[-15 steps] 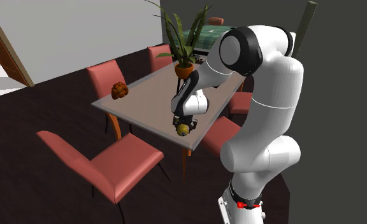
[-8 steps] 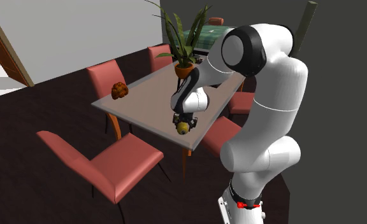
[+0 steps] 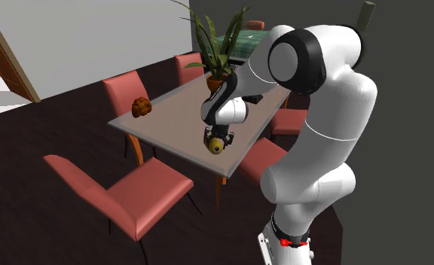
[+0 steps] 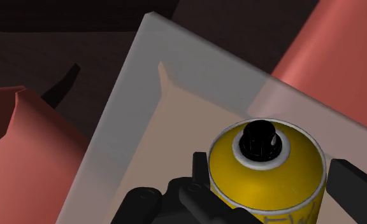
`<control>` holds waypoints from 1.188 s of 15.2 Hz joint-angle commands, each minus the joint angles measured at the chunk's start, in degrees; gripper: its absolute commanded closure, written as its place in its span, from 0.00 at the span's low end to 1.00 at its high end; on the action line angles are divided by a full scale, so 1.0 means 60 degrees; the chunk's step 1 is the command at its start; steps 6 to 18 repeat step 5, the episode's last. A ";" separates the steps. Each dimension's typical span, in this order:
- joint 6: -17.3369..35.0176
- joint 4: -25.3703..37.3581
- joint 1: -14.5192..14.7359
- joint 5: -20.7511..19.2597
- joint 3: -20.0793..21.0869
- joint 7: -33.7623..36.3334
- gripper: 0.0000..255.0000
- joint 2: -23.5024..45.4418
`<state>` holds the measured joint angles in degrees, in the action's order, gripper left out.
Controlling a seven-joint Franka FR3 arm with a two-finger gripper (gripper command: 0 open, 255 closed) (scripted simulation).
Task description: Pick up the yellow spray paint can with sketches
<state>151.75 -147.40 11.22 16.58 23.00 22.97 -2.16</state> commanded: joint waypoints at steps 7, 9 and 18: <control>-0.0648 0.0126 0.0010 0.0094 -0.0027 0.0004 1.00 -0.0535; -0.0648 0.0126 0.0010 0.0094 -0.0027 0.0004 1.00 -0.0535; -0.0648 0.0126 0.0010 0.0094 -0.0027 0.0004 1.00 -0.0535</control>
